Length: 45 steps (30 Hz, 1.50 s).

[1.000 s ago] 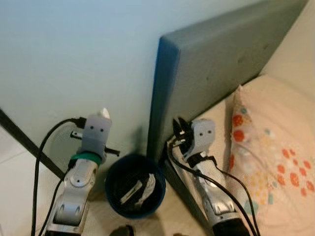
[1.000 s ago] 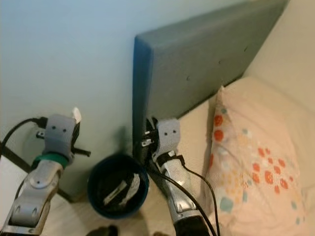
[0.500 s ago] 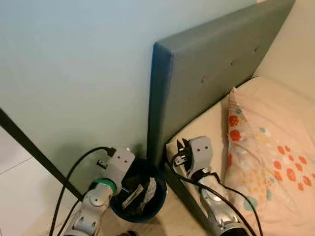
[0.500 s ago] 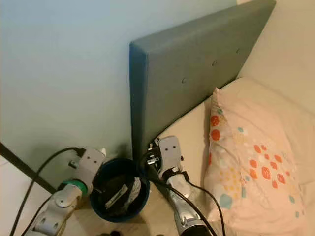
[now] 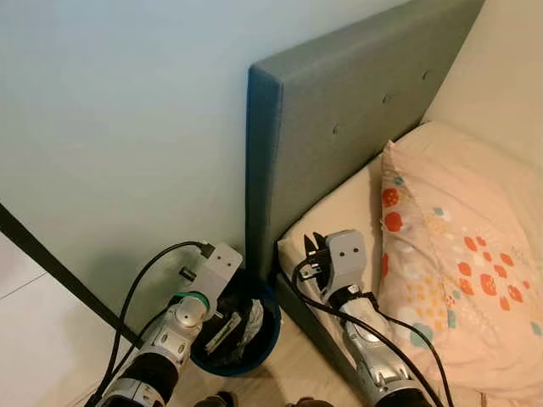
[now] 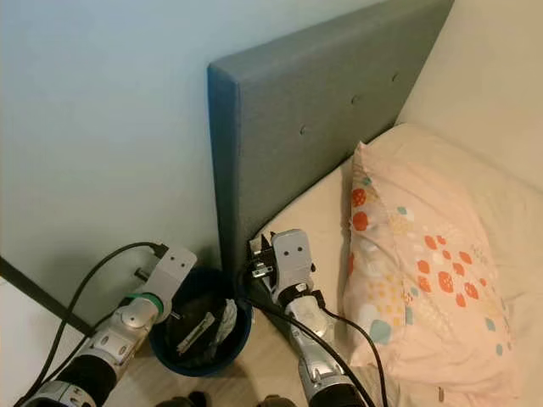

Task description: Clean up the room

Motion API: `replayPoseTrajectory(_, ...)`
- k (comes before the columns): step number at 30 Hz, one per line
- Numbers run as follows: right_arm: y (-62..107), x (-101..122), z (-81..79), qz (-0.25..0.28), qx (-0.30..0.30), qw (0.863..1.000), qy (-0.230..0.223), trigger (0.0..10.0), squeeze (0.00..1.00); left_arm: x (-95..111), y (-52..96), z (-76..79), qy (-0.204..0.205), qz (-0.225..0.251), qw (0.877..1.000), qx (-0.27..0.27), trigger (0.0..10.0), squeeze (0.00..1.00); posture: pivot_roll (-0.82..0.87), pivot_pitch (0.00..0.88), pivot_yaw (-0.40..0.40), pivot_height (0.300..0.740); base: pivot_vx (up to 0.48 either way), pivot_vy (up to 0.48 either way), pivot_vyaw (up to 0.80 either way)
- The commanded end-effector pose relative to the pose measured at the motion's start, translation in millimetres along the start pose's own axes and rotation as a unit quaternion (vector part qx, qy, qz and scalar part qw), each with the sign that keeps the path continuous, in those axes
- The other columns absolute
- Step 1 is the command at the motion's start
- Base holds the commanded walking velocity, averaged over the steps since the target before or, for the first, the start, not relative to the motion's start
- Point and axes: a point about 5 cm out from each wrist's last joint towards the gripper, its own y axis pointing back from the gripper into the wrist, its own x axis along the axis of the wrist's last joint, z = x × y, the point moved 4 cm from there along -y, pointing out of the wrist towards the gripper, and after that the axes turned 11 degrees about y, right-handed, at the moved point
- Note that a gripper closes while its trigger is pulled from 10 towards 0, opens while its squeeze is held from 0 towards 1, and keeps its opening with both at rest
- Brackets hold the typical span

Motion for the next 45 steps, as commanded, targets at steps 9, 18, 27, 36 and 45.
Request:
replayPoseTrajectory(9,3.7,-5.0,-1.7,-0.003,0.001,1.000,-0.001,10.0,0.00,10.0,-4.1,-3.8,0.045,0.033,0.998,0.012,10.0,0.00,-0.09,0.101,0.001,0.740,0.000,0.000,0.00)
replayPoseTrajectory(18,3.3,-4.1,-3.0,-0.002,0.005,1.000,-0.001,10.0,0.00,5.3,6.7,-16.9,0.041,0.074,0.996,0.032,10.0,0.00,-0.07,0.093,0.002,0.740,0.000,0.000,0.00)
replayPoseTrajectory(27,5.9,-4.4,-0.3,0.001,0.001,1.000,-0.003,10.0,0.00,8.9,41.0,-30.2,0.074,0.149,0.984,0.055,10.0,0.00,-0.04,0.086,-0.009,0.740,0.000,0.000,0.00)
replayPoseTrajectory(36,1.3,2.4,-3.8,0.012,0.010,1.000,-0.005,10.0,0.00,42.2,62.5,-34.8,0.055,0.228,0.969,0.074,10.0,0.00,-0.02,0.078,-0.020,0.740,0.000,0.000,0.00)
replayPoseTrajectory(45,2.6,5.8,0.8,0.020,0.002,1.000,-0.008,10.0,0.00,70.1,94.0,-40.4,0.051,0.277,0.955,0.091,10.0,0.00,-0.02,0.073,-0.018,0.740,-0.233,0.000,0.00)
